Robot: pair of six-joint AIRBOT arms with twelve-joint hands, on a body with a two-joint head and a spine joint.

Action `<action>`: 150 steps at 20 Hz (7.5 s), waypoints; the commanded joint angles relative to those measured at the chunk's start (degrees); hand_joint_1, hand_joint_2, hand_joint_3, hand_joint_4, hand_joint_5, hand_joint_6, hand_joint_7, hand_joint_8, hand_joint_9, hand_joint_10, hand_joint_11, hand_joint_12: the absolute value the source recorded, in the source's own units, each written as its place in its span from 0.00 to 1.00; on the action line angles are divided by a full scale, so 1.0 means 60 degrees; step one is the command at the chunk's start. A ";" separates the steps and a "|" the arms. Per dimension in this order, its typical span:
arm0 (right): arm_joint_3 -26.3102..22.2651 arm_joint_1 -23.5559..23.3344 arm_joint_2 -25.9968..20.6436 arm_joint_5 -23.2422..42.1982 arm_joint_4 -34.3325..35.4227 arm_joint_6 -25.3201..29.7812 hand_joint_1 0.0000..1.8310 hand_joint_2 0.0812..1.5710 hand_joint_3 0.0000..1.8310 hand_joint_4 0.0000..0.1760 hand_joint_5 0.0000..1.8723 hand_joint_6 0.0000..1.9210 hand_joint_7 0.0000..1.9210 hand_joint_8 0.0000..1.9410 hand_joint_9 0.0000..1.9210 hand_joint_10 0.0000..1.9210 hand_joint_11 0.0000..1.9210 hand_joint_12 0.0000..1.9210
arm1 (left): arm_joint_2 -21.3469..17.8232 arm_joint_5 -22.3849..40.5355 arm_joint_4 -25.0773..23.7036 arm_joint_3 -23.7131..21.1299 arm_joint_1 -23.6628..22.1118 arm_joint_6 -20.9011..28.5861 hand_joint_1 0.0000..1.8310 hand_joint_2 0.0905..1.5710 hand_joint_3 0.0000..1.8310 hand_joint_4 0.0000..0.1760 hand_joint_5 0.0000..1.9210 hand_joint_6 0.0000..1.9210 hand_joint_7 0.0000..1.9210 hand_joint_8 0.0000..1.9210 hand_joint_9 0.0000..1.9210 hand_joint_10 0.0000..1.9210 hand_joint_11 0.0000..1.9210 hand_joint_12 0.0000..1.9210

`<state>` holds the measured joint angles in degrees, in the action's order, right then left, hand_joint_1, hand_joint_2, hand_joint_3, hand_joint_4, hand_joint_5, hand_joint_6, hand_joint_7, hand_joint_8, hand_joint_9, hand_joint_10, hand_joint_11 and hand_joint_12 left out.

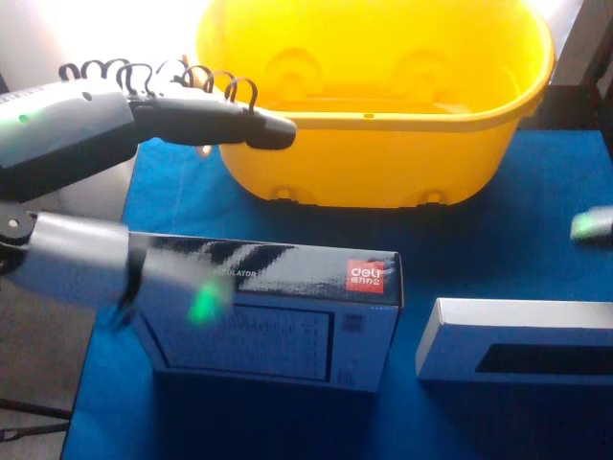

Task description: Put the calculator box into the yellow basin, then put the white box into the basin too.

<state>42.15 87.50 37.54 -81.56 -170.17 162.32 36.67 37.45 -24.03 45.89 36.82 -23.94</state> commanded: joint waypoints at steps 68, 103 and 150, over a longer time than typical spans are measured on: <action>0.1031 -0.1935 0.1959 -0.2101 0.0261 0.0213 0.75 0.69 0.00 0.00 0.50 0.51 0.55 0.47 0.47 0.65 0.36 0.79 | 0.6300 -0.2579 0.1410 0.6823 -0.3870 -0.1469 0.74 0.75 0.00 0.00 0.41 0.60 0.42 0.68 0.38 0.78 0.25 0.94; 0.0947 -0.2786 0.1148 -0.2396 -0.0385 0.0213 0.75 0.68 0.00 0.00 0.54 0.38 0.54 0.49 0.48 0.66 0.40 0.78 | 0.3286 0.1481 0.2916 0.4465 -0.3742 -0.1471 0.34 0.69 0.00 0.08 0.28 0.02 0.22 0.01 0.10 0.30 0.00 0.66; 0.5311 -0.9084 0.3839 0.3031 -0.0401 -0.0622 0.65 0.73 0.00 0.00 0.49 0.62 0.40 0.56 0.28 0.63 0.14 0.93 | 0.3703 0.1220 0.5002 0.4742 -0.3513 -0.4017 0.44 0.69 0.00 0.00 0.21 0.35 0.26 0.06 0.04 0.55 0.00 0.86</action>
<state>73.71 34.04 60.55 -56.82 -170.60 158.21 58.83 37.56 5.63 74.22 16.27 -48.23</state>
